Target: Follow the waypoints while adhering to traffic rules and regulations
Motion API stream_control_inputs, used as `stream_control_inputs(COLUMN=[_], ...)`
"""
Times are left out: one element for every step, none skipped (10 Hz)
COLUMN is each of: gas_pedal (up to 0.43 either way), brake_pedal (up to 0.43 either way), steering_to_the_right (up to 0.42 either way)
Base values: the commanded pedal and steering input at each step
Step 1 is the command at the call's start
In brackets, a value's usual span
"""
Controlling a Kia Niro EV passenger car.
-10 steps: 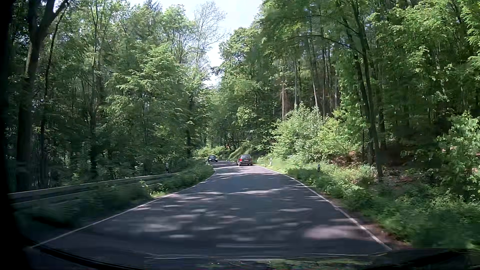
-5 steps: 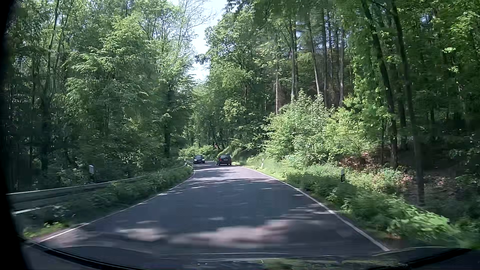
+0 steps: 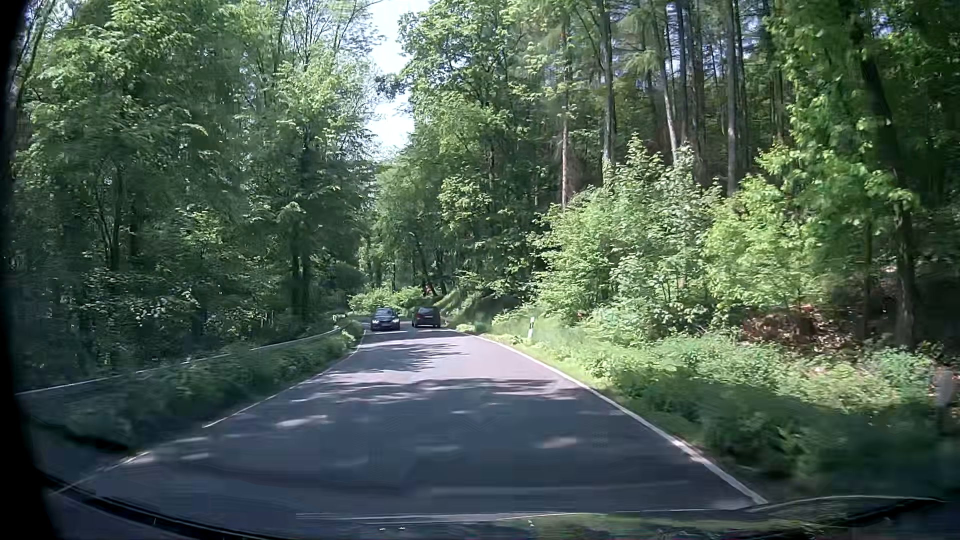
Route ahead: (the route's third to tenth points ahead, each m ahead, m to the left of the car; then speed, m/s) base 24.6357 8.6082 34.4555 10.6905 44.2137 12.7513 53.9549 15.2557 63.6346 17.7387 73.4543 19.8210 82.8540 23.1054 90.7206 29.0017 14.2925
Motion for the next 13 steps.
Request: stream_control_inputs(gas_pedal=[0.15,0.15,0.15,0.15,0.138,0.11,0.087,0.087,0.079,0.067,0.067,0.067,0.067], brake_pedal=[0.0,0.0,0.0,0.0,0.0,0.0,0.0,0.0,0.0,0.0,0.0,0.0,0.0], steering_to_the_right=[-0.03,-0.033,-0.034,-0.035,-0.036,-0.038,-0.041,-0.042,-0.042,-0.042,-0.039,-0.036,-0.033])
